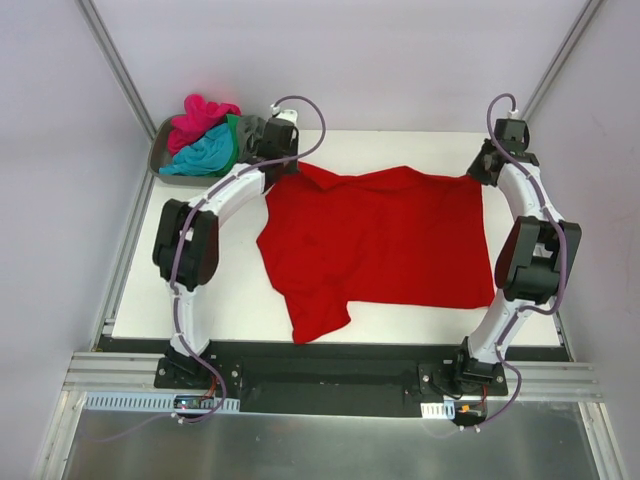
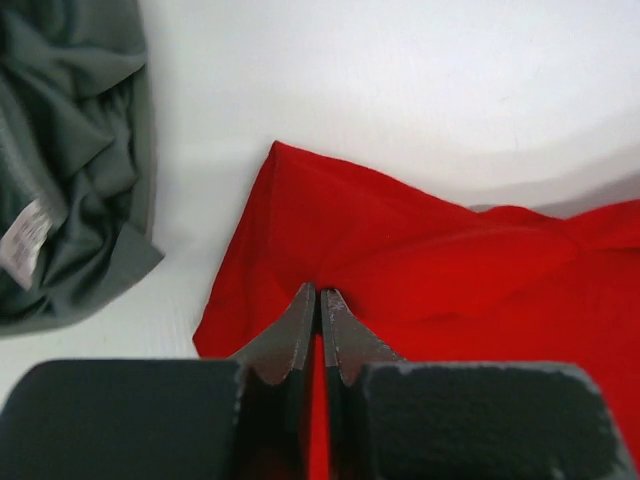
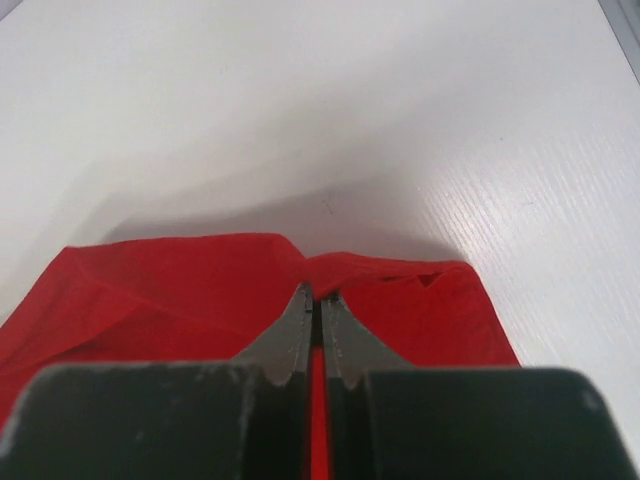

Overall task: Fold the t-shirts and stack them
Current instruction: Fold the flattened tshirt in 1/3 of the way

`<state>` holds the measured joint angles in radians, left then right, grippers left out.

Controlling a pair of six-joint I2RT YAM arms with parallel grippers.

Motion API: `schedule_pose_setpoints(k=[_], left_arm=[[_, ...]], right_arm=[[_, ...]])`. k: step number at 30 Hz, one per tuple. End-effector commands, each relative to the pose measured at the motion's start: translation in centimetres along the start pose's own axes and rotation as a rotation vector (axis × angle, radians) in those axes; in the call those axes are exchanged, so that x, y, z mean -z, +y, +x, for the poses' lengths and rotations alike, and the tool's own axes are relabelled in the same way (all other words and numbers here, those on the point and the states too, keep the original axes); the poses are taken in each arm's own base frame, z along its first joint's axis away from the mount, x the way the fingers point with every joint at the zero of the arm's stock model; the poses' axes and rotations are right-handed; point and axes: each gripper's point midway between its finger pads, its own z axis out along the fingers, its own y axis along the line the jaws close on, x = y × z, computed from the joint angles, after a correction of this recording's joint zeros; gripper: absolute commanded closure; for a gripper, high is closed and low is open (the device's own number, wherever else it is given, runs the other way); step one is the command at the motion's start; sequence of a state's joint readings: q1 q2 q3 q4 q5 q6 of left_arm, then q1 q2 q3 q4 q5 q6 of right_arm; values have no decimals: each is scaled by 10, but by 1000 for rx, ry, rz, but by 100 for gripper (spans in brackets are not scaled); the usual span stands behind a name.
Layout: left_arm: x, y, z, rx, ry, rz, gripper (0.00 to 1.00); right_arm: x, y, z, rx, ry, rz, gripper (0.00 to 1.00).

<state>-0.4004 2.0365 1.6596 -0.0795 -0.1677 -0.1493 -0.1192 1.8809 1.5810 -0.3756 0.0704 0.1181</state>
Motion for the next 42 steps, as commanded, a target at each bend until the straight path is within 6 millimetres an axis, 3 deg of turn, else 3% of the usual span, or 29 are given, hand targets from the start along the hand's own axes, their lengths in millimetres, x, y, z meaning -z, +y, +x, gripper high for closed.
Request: schedule_pose_setpoints(k=[1,11,16,25,34,42], left_arm=[[42,1,-18,123,-78,-38,100],[99,-6,31,184,-68,-161,100],[122,-9,46,205,-54,-208,100],[152,-24,72,304,13,-117,100],[152,-37,107,269,113,-75,100],[155,-36,144,244,221,-73,100]], right_arm=[[33,2,-17,36,-36,-22,99],[36,-6,-24,44,-40,-4,99],[42,-14,-36,53,-63,20,99],[44,-20,-54,62,-71,24,99],[30,-26,-35,60,-10,25,99],[18,-47,-16,94,42,94,95]])
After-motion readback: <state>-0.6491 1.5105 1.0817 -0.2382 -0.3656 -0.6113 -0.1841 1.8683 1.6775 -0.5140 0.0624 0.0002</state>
